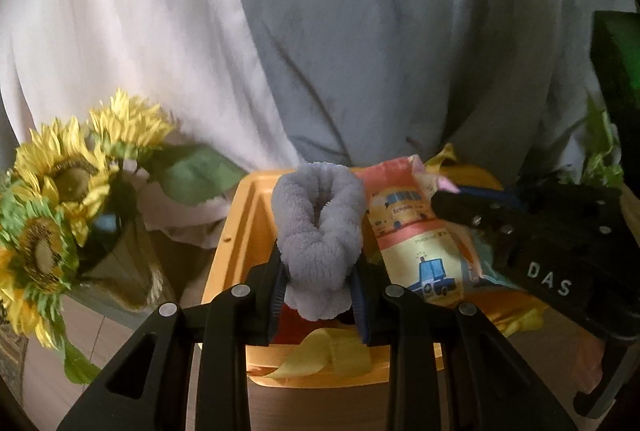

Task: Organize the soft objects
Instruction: 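Lower the scrunchie and book into the crate and open both grippers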

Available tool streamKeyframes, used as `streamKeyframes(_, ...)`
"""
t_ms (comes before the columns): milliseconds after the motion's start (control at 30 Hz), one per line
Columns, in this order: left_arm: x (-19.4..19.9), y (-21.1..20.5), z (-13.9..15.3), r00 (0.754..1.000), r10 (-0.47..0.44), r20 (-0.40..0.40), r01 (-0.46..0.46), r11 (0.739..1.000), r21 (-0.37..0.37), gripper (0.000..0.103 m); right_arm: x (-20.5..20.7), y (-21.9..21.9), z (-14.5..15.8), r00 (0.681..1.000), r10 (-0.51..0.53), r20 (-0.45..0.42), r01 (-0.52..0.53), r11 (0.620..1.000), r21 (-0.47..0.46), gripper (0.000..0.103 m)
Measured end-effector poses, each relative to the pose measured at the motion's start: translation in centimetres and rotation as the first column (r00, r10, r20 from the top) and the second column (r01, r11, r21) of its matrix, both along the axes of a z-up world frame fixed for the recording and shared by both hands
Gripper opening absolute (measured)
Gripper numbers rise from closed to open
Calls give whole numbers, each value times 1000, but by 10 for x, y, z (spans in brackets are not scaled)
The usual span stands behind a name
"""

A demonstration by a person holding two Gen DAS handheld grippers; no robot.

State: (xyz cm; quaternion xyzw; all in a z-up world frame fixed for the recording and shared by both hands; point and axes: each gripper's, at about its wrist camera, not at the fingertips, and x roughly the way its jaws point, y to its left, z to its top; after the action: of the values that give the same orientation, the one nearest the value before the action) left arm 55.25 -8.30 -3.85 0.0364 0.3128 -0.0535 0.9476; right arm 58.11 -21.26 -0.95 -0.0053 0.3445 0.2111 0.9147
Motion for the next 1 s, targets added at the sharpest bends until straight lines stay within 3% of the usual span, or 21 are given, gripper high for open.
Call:
streamKeyframes(133,2,-1,-10,1000,3,-21,-3,1000,13,29,17,5,-27,992,49,-119,-43,998,49,8)
streamKeyframes(500,31,-3,-36,995,-10,-98,12,1000,25,30,33,14,-62,959,89,-270,-77,996,52,8)
streamKeyframes(700,35,-4,-40,994,-18,-111,21,1000,23,32,37,16,-66,963,65,-263,-65,998,6,11)
streamKeyframes(767,37,-4,-40,993,-20,-115,23,999,23,32,37,16,-66,964,60,-259,-63,998,-2,20)
streamKeyframes(933,38,-4,-40,992,-28,-123,31,999,25,34,37,16,-64,965,56,-256,-59,998,-4,22)
streamKeyframes(1000,36,-3,-38,993,-21,-120,25,999,31,39,36,15,-64,967,51,-250,-54,999,-3,27)
